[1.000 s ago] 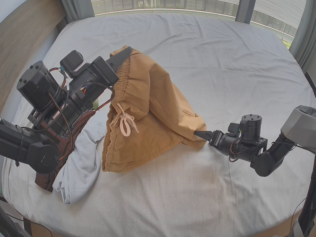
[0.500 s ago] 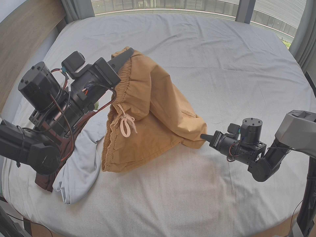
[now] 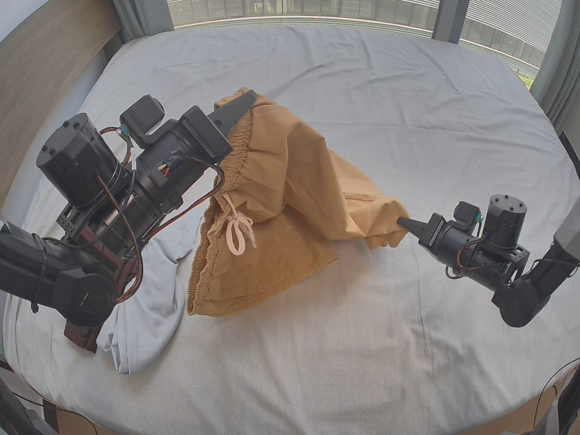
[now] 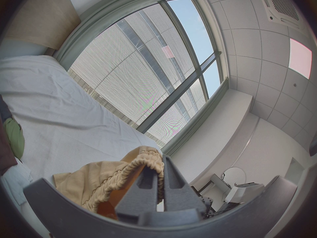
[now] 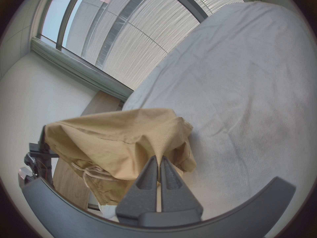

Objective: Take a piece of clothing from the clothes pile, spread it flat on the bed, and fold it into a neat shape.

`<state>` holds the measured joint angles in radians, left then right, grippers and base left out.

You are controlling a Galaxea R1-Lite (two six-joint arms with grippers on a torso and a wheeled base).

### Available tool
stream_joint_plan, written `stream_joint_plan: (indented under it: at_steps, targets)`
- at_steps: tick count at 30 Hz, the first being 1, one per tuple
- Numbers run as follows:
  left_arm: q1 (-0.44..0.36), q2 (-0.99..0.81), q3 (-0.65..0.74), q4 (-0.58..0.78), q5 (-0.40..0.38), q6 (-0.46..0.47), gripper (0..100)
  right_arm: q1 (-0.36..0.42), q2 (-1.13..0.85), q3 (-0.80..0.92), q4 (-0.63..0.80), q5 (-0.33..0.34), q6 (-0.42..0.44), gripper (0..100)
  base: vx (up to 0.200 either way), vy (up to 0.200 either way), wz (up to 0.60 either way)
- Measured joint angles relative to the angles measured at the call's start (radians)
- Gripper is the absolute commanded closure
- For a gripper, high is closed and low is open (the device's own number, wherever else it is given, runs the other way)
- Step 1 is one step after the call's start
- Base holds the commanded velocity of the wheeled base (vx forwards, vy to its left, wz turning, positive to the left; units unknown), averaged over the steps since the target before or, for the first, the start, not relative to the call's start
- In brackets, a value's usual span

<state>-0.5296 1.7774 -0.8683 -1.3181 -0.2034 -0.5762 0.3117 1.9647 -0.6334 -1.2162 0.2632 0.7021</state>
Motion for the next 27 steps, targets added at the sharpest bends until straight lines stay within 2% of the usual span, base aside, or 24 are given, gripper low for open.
stream_joint_plan:
  at_steps: [3,6,10,18,27]
  targets:
    - [-0.007,-0.005,-0.002,0.02,0.011,-0.038,100,-0.007,-0.079,0.021,0.017,0.0,-0.002,100,0.0,0.0,0.0]
    - [-0.01,-0.016,-0.008,0.075,0.028,-0.121,100,-0.01,-0.149,0.039,0.046,0.0,-0.01,100,0.0,0.0,0.0]
    - [0.001,-0.027,-0.013,0.153,0.057,-0.177,100,-0.012,-0.229,0.071,0.084,0.001,-0.051,100,0.0,0.0,0.0]
    - [0.049,0.009,0.03,0.152,0.065,-0.181,100,-0.013,-0.264,0.158,0.119,0.006,-0.175,100,0.0,0.0,0.0]
    - [0.104,0.086,0.066,0.063,0.063,-0.177,100,-0.019,-0.113,0.223,0.11,0.012,-0.201,100,0.0,0.0,0.0]
